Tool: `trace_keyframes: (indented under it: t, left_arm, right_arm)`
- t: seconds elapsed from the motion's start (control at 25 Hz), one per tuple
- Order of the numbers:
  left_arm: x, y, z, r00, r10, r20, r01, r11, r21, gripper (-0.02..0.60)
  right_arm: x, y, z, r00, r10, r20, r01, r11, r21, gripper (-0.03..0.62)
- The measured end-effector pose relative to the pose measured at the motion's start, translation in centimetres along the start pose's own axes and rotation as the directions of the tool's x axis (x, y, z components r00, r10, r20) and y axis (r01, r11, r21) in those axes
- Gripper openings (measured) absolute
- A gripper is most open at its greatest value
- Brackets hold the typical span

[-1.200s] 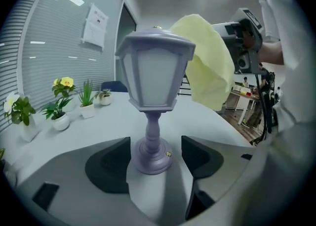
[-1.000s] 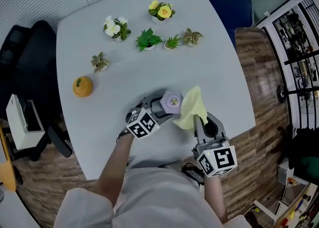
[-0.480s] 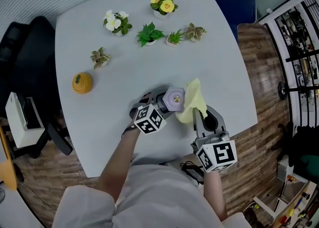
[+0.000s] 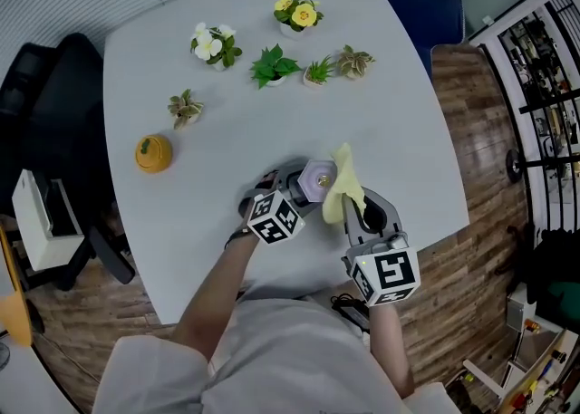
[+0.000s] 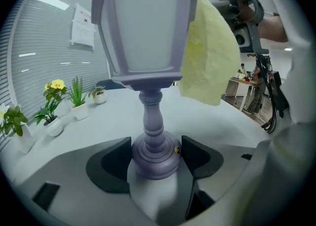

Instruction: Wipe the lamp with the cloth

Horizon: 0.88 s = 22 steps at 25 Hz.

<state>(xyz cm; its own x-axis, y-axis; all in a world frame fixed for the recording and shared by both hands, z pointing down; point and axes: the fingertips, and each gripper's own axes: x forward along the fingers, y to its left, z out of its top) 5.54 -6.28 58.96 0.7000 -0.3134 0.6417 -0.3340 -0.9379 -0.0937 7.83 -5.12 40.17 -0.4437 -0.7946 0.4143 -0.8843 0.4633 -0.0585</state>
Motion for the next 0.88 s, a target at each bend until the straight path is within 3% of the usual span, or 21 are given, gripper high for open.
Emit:
trace_keyframes:
  t: [0.56,0.88]
  left_arm:
    - [0.0,0.2,-0.1,1.0,0.004,-0.002,-0.004,1.0,0.0,0.305]
    - [0.1,0.3,-0.2,1.0,0.005,-0.005,-0.005,1.0,0.001,0.305]
  right_arm:
    - [2.2,-0.6,-0.7,0.998,0.009,-0.06,-0.012,0.999,-0.052,0.026]
    - [3.4,-0.9,-0.2,0.989,0.081,-0.127,-0.088,0.995,-0.049,0.026]
